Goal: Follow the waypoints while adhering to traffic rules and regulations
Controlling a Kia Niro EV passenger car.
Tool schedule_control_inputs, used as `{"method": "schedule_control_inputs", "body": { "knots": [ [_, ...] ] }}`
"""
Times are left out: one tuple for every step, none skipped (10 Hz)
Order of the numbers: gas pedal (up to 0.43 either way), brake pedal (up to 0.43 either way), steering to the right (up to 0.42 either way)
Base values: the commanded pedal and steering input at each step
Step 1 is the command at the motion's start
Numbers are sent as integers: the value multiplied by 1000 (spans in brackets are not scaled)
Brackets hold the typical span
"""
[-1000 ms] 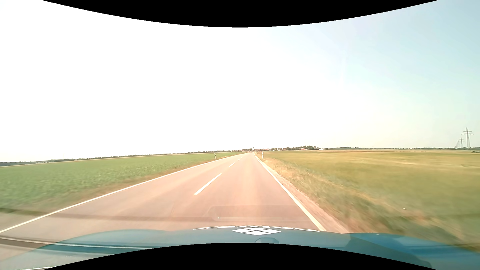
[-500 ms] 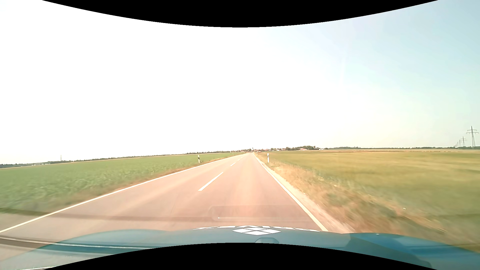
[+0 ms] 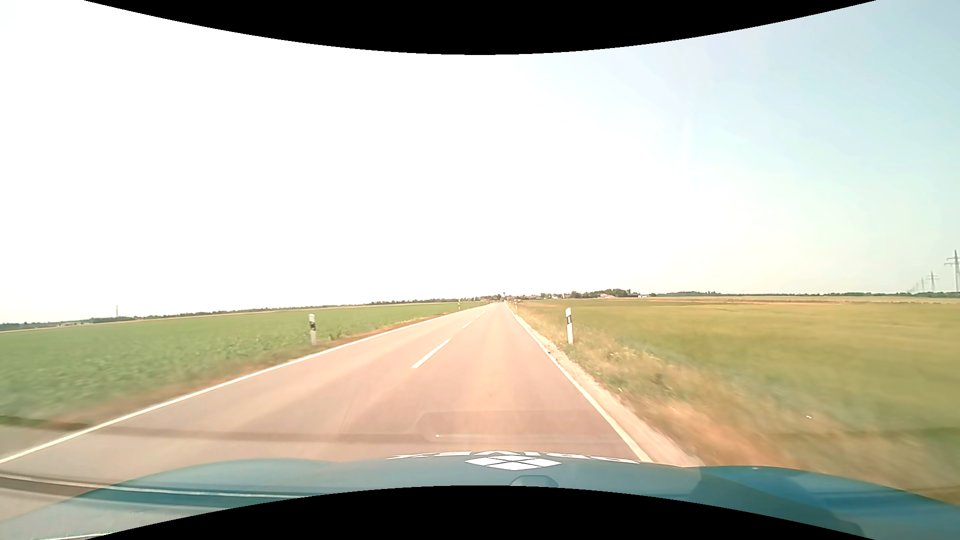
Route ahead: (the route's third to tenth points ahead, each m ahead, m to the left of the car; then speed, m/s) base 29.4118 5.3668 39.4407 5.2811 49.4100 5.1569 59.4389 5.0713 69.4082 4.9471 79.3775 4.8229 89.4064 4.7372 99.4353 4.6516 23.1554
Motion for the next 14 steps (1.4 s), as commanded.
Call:
{"method": "schedule_control_inputs", "body": {
  "knots": [
    [228,0,0],
    [228,0,0],
    [228,0,0],
    [228,0,0],
    [228,0,-1],
    [228,0,-1],
    [228,0,-1],
    [228,0,0],
    [228,0,0],
    [228,0,0],
    [228,0,0],
    [228,0,0],
    [228,0,0],
    [228,0,0]
  ]
}}
